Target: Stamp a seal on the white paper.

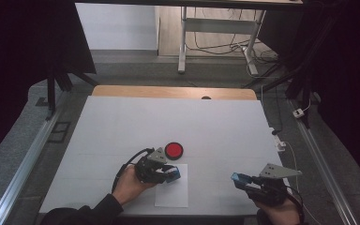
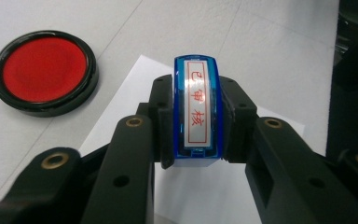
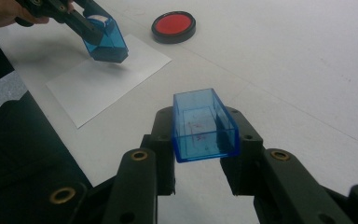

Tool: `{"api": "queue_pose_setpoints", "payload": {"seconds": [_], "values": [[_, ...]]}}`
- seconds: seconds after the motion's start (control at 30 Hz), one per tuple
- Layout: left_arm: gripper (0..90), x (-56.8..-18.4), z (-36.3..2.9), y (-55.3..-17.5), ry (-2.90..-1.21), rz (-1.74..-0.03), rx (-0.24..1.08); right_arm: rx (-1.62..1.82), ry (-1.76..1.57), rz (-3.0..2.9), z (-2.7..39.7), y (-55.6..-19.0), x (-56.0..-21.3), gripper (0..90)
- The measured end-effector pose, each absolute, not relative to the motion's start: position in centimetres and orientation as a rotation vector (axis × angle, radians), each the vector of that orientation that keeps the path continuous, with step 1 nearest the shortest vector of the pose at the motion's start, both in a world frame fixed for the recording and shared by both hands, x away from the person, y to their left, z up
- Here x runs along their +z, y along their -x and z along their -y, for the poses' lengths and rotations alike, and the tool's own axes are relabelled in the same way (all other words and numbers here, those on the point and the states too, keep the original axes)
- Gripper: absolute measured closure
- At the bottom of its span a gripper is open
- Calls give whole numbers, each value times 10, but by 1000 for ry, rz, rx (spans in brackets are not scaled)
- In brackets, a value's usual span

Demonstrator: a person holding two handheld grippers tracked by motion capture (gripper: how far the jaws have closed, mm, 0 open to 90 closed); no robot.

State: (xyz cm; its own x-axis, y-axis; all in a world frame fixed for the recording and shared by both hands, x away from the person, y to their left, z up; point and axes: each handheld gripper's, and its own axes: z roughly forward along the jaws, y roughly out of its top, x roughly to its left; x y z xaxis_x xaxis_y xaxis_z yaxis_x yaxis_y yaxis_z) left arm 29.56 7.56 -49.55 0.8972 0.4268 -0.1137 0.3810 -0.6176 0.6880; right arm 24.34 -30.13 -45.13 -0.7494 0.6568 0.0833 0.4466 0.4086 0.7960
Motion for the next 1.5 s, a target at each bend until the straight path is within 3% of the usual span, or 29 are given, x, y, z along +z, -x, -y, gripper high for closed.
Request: {"api": "queue_pose_setpoints", "payload": {"seconds": [0.67,1.5], "values": [[703,-504,-71,-298,-2358,-593,78,1257,-967,-2427,301,-243,-451,685],[705,-502,-58,-284,-2422,-587,218,1260,-969,-2431,301,-244,-452,686]]}}
